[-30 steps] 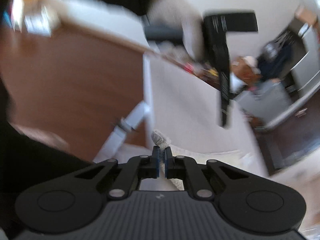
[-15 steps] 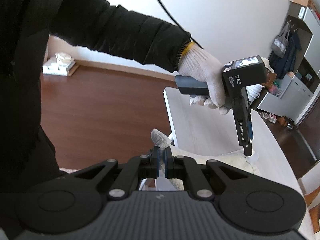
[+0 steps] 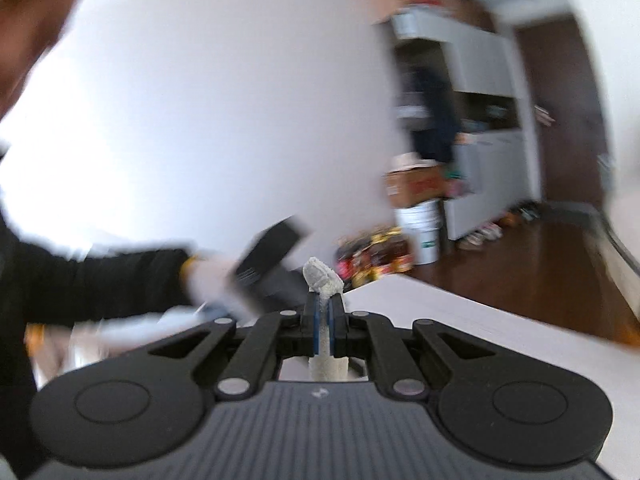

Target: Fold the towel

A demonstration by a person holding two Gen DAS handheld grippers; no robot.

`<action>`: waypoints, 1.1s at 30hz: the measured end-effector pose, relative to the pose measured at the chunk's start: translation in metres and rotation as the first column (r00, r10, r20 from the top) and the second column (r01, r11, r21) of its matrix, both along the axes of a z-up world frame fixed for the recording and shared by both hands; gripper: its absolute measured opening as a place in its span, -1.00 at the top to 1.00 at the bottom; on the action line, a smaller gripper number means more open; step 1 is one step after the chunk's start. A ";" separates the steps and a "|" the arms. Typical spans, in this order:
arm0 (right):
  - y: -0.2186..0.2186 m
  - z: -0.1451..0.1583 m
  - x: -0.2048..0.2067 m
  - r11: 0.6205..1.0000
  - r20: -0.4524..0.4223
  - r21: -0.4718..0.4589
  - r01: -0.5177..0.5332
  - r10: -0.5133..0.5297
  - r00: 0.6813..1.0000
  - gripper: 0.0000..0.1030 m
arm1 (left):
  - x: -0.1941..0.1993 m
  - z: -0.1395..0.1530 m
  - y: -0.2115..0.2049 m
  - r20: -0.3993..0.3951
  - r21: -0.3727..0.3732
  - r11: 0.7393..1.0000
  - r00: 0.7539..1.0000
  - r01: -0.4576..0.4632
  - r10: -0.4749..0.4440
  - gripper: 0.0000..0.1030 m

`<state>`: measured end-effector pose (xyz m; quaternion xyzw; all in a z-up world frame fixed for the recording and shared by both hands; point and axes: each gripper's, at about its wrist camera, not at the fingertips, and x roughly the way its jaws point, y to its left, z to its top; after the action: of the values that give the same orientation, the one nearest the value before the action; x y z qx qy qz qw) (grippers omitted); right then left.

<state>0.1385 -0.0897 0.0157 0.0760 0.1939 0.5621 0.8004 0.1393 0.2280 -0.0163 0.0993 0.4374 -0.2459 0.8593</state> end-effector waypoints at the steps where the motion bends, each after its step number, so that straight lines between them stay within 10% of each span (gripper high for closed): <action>1: -0.007 -0.008 0.012 0.999 -0.053 0.010 0.036 -0.036 0.998 0.90 | 0.000 0.000 0.001 -0.004 -0.002 1.000 1.000 0.001 -0.001 -0.08; 16: -0.061 -0.074 0.077 0.949 -0.363 -0.106 0.296 -0.314 0.878 0.90 | -0.019 0.030 0.015 0.107 -0.130 0.990 0.992 -0.050 0.064 0.13; 25: -0.062 -0.088 0.086 0.899 -0.394 -0.225 0.376 -0.437 0.809 0.86 | -0.021 0.012 -0.021 0.093 -0.120 0.993 0.995 -0.019 0.030 0.12; 33: -0.059 -0.075 0.070 0.842 -0.252 -0.318 0.436 -0.518 0.817 0.57 | -0.001 0.010 -0.022 0.084 -0.148 0.984 0.990 -0.104 0.117 0.10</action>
<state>0.2090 -0.1483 -0.0597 0.1152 0.3666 0.2925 0.8757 0.1385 0.2058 -0.0066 0.0242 0.3833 -0.2237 0.8958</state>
